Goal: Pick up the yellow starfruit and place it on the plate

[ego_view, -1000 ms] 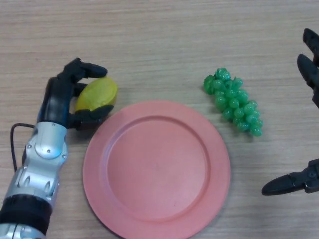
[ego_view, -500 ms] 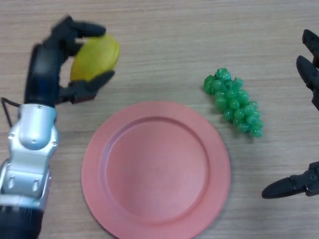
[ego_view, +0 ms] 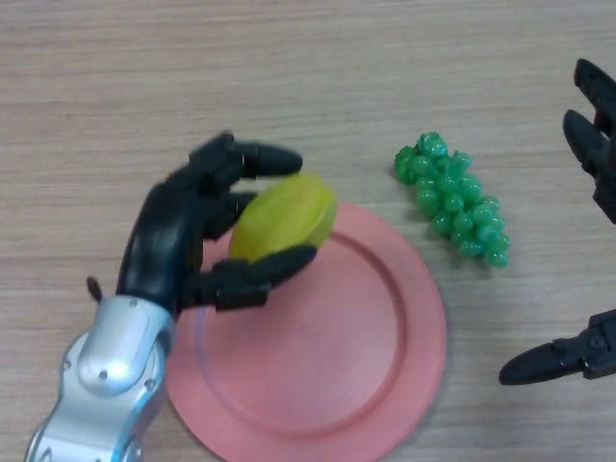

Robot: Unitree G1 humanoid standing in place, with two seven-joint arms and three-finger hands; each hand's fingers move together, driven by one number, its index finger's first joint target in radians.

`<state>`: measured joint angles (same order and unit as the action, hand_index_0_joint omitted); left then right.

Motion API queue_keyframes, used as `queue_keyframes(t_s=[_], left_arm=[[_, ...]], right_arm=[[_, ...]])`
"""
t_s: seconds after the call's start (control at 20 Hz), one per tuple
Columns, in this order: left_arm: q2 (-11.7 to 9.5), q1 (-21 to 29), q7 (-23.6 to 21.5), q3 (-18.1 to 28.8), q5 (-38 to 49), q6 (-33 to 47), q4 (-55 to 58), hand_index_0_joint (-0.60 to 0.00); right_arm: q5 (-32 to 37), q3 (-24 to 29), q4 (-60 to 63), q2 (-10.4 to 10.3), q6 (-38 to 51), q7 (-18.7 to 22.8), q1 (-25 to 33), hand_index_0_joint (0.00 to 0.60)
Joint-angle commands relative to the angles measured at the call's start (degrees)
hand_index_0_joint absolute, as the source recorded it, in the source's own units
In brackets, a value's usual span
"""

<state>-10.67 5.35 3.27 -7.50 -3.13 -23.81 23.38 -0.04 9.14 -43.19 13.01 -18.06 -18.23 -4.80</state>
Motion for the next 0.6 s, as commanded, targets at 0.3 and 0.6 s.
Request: queue_keyframes(t_s=[0.3, 0.6], left_arm=[[-0.3, 1.1, 8.0, -0.4, -23.7, 17.6, -8.9, -0.6], [-0.2, 1.6, 8.4, -0.6, -23.9, 19.3, -8.4, -0.057]], right_arm=[[2.2, 1.1, -1.3, 1.3, 6.9, 1.5, 1.2, 0.0], [1.0, 0.7, -1.0, 1.3, 7.6, 1.6, 1.5, 0.0]])
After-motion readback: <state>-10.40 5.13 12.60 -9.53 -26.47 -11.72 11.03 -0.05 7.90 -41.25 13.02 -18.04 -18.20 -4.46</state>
